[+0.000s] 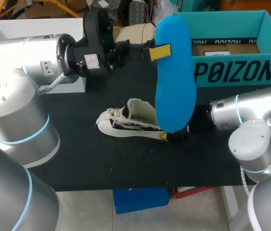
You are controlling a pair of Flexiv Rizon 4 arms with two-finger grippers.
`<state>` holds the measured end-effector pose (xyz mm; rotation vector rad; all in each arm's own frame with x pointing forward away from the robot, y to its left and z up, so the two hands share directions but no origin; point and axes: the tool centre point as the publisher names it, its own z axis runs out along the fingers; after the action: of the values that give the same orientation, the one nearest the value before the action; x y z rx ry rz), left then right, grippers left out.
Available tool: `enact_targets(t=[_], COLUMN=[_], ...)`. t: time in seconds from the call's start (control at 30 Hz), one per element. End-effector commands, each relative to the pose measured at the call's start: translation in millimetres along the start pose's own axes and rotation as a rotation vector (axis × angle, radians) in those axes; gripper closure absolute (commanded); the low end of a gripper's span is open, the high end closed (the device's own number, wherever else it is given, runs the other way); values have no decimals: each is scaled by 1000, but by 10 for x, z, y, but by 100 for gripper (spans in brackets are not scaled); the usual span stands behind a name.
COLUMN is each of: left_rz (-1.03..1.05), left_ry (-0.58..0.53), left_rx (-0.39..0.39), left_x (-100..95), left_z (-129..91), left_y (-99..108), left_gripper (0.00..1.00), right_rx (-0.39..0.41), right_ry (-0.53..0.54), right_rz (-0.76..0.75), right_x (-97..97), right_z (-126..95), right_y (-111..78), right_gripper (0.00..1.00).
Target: Take the shoe out of the shoebox, open the shoe tongue, remove and reinsert the insole, then place the shoe into the shoebox
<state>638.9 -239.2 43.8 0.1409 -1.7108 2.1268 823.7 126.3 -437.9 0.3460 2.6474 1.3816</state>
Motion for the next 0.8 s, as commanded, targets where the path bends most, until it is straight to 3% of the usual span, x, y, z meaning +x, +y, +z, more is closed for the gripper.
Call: enact_targets(t=[0.03,0.37,0.6,0.8], left_rz=[1,1,1,1], left_ry=[-3,-3,-3,-3], left_rx=[1,1,1,1], left_x=[13,13,13,13], left_z=[2,2,2,2], left_y=[18,18,18,18], left_gripper=[100,100,100,100], right_rx=[74,301,527,665], right_ry=[-4,33,36,6], right_rz=[-15,-80,-99,-109], right_x=[-17,-62,-94,-114], right_z=[-103,-385,-598,-614], right_y=[62,184,366,442], right_gripper=[0,0,0,0])
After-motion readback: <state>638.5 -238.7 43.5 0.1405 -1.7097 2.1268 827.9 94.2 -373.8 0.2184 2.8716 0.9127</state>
